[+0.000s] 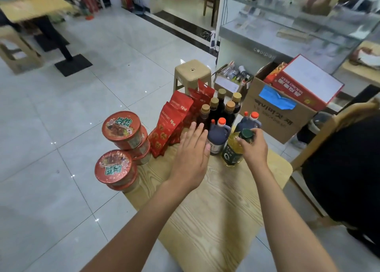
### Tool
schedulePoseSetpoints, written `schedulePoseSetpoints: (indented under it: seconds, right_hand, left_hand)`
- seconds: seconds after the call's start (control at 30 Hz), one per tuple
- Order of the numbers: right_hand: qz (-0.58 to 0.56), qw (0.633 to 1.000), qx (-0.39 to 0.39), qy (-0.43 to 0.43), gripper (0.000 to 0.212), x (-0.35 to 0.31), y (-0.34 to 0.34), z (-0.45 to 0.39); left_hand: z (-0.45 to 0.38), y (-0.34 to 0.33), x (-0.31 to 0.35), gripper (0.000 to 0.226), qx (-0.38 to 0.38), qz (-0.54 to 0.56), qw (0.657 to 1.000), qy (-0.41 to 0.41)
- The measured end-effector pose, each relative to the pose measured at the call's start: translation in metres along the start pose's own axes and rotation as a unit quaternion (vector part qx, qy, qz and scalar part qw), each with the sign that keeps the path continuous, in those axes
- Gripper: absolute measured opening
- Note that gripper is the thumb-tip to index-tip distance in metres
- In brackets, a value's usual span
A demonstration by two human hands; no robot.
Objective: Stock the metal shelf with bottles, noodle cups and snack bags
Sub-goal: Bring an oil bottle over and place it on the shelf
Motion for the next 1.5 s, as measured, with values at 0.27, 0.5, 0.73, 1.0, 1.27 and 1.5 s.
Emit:
schedulePoseSetpoints:
  seconds: [0.27,0.5,0.73,1.0,1.27,1.5]
  right_hand:
    - [-0.050,0.992,0.031,0.109,0.041,-0.064,0.042,0.072]
    - [-0.126,0.969,-0.007,0.215,0.038,-0.165,0.031,0.160]
    - [-0.222,0.912,-0.167,0.302,0.025,-0.262,-0.041,0.292]
    - [-0.269,0.841,-0.347,0.315,0.042,-0.318,-0.162,0.481]
    - [-0.303,0.723,-0.556,0.275,0.041,-0.329,-0.259,0.732]
    - [-0.293,0.587,-0.717,0.234,0.026,-0.335,-0.287,0.926]
  left_hand:
    - [0.015,0.013,0.027,0.036,0.046,0.083,0.995,-0.040]
    - [0.071,0.062,-0.009,0.048,0.022,0.239,0.968,0.079]
    - [0.167,0.122,-0.080,0.100,0.047,0.267,0.952,0.142]
    - [0.341,0.225,-0.190,0.089,0.253,0.248,0.888,0.295]
    - [0.585,0.306,-0.260,0.079,0.438,0.163,0.759,0.453]
    - [0.759,0.360,-0.270,0.071,0.530,0.029,0.623,0.574]
Point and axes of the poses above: each hand's wrist, its own z-axis away from the middle knuckle, its own y-axis out of the back of the hand, x = y × z, the point moved 7 cm from there along -z, towards the middle knuckle, and after that the axes turned 12 degrees about -z, right-handed, at the moved point
